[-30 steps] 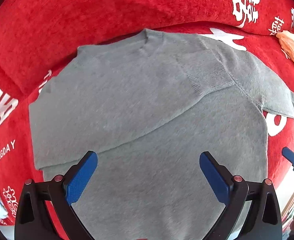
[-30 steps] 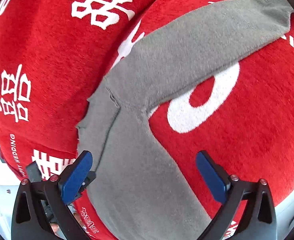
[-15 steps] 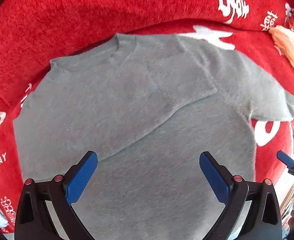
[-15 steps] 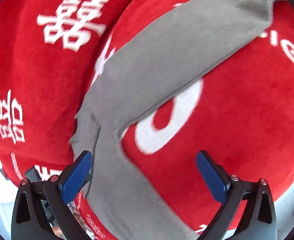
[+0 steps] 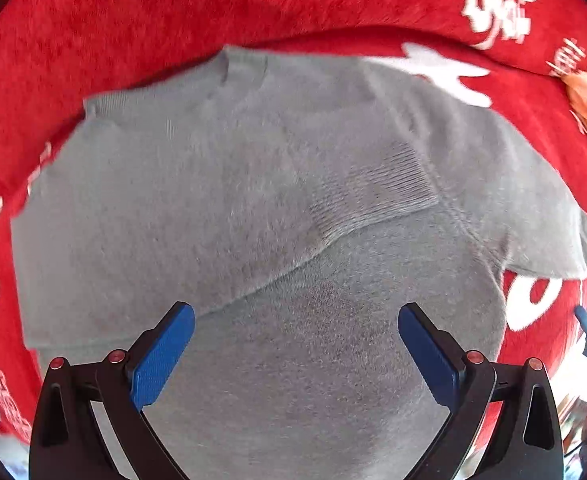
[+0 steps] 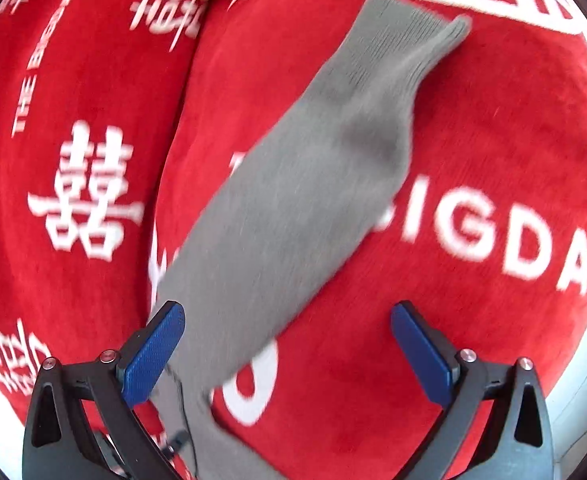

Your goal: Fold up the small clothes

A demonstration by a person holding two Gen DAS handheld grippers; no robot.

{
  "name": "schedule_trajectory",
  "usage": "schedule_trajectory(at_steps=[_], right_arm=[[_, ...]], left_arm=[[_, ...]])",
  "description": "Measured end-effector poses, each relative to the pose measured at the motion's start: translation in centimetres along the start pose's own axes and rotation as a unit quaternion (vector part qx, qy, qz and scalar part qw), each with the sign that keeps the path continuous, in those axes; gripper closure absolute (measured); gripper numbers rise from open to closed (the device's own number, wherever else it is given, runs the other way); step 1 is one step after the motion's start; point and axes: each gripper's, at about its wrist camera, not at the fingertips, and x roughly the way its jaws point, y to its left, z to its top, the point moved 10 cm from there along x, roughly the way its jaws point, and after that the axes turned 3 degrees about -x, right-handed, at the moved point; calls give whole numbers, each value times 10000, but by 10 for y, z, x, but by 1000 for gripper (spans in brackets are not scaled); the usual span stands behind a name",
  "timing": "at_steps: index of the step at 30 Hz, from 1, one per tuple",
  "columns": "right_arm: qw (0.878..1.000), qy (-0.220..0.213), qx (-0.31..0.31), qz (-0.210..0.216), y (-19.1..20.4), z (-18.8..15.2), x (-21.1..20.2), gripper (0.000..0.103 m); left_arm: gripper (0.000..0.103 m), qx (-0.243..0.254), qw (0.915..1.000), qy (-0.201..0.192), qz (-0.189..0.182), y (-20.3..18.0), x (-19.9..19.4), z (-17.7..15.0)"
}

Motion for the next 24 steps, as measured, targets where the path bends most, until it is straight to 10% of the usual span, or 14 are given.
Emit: schedule_trajectory(at_steps=[18,20,22,24], right_arm=[[9984,-438,308,-163,-14,64,23,2],[9975,-461,528,-98,-18,66,23,23],[9966,-316,761,91,-23,64,28,87],[9939,-257,1048,236,-28,62,30,97]], left_arm=[[1,315,9990,-30,303,-51,19,7],[1,326,9988,-15,353,-61,22,8],[1,333,9986,-17,403,-58,20,5],[1,314,9987,-22,395,-56,19,4]])
